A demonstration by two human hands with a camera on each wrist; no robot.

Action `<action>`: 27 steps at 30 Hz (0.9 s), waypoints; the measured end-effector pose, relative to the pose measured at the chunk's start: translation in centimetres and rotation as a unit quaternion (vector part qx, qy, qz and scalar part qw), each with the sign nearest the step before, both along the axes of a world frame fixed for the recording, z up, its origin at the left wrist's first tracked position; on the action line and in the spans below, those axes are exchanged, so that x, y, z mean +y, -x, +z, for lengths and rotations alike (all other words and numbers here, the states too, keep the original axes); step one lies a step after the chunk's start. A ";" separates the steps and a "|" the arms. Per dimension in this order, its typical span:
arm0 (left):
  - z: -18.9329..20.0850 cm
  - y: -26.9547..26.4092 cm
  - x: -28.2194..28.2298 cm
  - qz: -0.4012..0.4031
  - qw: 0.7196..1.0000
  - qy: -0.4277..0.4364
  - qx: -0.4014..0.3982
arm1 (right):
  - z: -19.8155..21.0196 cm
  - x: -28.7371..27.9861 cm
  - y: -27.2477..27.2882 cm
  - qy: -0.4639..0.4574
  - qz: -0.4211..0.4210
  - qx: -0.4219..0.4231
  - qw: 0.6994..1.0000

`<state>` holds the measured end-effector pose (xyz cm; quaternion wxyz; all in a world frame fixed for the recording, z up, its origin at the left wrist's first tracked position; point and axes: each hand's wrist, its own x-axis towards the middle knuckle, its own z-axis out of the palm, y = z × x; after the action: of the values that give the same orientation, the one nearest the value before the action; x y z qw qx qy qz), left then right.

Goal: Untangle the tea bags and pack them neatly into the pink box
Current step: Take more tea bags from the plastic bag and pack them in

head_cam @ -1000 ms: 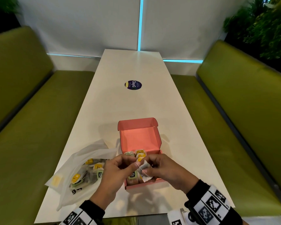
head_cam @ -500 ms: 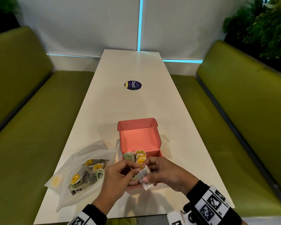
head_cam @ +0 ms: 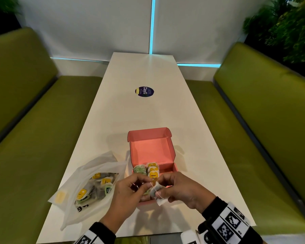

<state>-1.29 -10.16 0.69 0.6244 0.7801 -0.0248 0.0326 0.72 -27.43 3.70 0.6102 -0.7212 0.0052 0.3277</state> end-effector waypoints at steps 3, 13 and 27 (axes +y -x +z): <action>0.3 0.0 -0.2 -0.025 0.999 0.021 0.037 | 0.0 0.0 -0.2 0.002 -0.012 0.007 1.000; 1.5 -0.6 0.3 -0.131 0.945 0.144 0.265 | -0.1 -0.1 -0.3 0.018 -0.026 0.012 0.999; 1.2 -0.8 -0.1 -0.038 0.932 0.217 0.288 | 0.4 -2.0 0.2 0.132 0.133 -0.360 0.914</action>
<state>-0.47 -10.22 1.88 0.7598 0.5997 0.1341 -0.2125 0.50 -29.39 4.09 0.4206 -0.8585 -0.2678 0.1199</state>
